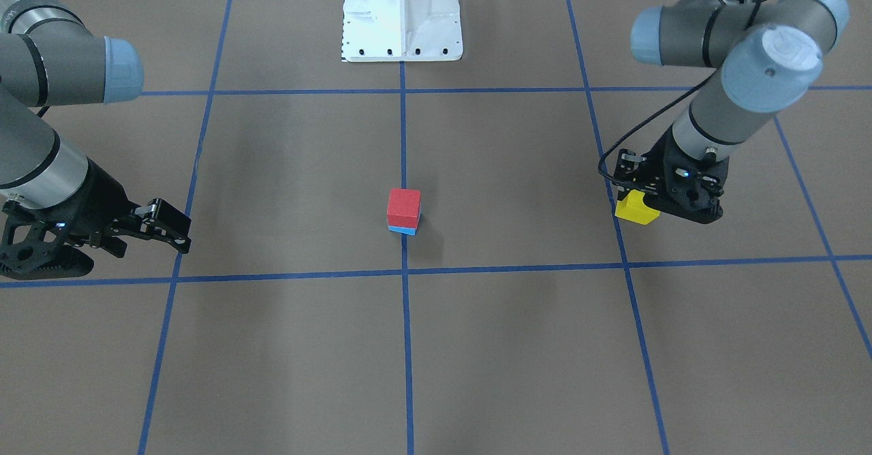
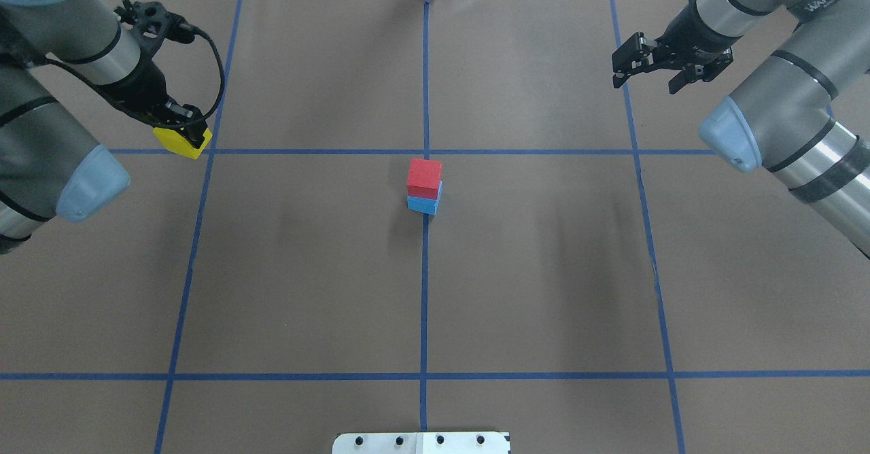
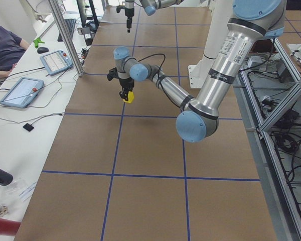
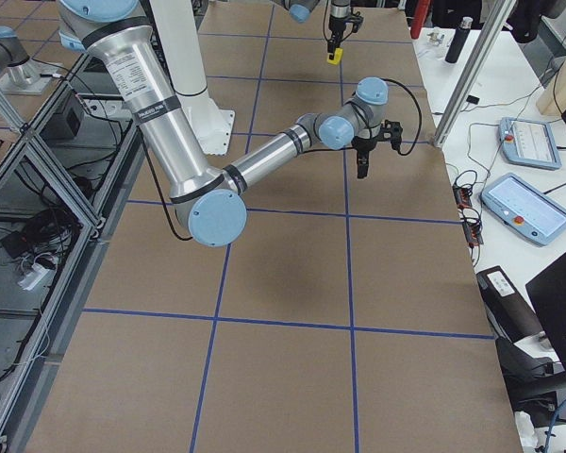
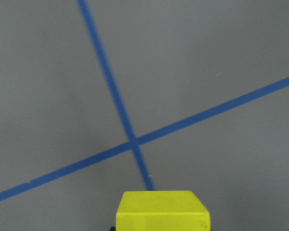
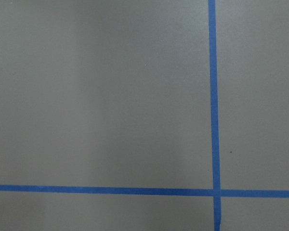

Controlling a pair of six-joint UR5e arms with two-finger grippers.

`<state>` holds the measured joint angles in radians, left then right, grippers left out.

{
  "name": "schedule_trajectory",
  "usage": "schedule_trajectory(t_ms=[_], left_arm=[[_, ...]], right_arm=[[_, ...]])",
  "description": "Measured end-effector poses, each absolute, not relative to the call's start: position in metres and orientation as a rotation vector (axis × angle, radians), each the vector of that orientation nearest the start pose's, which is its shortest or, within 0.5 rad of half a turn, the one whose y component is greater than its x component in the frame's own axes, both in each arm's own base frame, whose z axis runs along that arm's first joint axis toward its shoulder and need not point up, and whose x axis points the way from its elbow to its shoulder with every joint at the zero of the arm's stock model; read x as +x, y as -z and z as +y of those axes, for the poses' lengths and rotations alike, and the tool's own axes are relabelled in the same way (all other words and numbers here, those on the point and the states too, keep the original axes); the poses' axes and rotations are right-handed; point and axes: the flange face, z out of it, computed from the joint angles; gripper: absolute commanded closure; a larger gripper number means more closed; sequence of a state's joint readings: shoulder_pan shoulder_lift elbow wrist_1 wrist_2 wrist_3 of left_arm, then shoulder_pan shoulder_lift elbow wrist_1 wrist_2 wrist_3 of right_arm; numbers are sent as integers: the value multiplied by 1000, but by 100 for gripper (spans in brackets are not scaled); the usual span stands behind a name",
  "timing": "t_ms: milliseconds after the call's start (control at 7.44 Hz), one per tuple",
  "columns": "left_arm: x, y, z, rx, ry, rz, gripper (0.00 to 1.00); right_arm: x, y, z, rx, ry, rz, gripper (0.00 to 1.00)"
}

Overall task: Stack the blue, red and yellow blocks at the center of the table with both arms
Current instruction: 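Carry the yellow cube with the left gripper onto the red cube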

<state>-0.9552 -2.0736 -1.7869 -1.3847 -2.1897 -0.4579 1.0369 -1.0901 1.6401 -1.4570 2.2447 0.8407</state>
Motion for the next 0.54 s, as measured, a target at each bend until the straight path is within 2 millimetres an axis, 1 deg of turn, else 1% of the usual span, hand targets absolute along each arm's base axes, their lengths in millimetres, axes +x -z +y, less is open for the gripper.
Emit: schedule_trajectory(t_ms=[134,269,403,537], left_arm=[[313,-241,-551,106,-259,798,100],[344,-196,-544,79,-219,820,100],[385,-152,-540,49,-190,837,100],[432,-104,-539,23,-161,848,100]], right_arm=[[-273,-336,-601,79,-61,-905,1],[-273,-338,-600,74,-61,-905,1],[-272,-343,-599,71,-59,-902,1],[-272,-346,-598,71,-53,-899,1]])
